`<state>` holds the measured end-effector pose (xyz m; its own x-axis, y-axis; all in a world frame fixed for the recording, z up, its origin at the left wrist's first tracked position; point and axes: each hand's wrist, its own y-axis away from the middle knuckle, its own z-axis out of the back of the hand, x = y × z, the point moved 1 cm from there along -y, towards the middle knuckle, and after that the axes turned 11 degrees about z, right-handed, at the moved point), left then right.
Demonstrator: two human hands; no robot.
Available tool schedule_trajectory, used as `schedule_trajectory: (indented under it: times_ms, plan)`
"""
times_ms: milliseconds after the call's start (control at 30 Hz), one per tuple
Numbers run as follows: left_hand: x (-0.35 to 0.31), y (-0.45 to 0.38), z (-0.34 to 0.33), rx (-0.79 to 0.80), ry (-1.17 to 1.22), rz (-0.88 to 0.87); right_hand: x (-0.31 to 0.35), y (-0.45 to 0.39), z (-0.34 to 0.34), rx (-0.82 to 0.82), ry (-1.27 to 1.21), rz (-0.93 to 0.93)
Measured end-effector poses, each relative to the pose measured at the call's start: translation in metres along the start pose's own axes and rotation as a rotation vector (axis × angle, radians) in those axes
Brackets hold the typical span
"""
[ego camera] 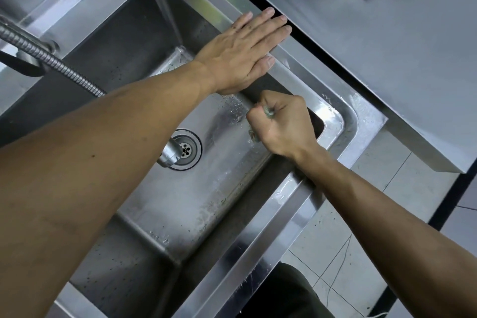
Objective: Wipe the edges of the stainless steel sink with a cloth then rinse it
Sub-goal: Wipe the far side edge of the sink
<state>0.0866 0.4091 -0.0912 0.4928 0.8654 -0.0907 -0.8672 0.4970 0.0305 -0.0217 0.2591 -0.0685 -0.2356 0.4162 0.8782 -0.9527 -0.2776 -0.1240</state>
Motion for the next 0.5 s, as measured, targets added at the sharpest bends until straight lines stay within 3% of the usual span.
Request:
schedule_trajectory:
  times_ms: [133, 333, 433, 500]
  plan:
    - [-0.001, 0.0, 0.001, 0.001, 0.022, -0.003, 0.021, 0.001, 0.033, 0.07, 0.324, 0.179]
    - [0.0, 0.0, 0.0, 0.024, 0.047, -0.001, 0.051, 0.041, 0.113, 0.135, 0.567, 0.093]
    - [-0.002, -0.002, -0.001, 0.033, 0.032, 0.014, 0.022, 0.074, 0.109, 0.235, 0.863, 0.013]
    - [-0.003, -0.002, -0.003, 0.029, 0.018, 0.023, -0.002, 0.094, 0.092, 0.268, 0.921, 0.027]
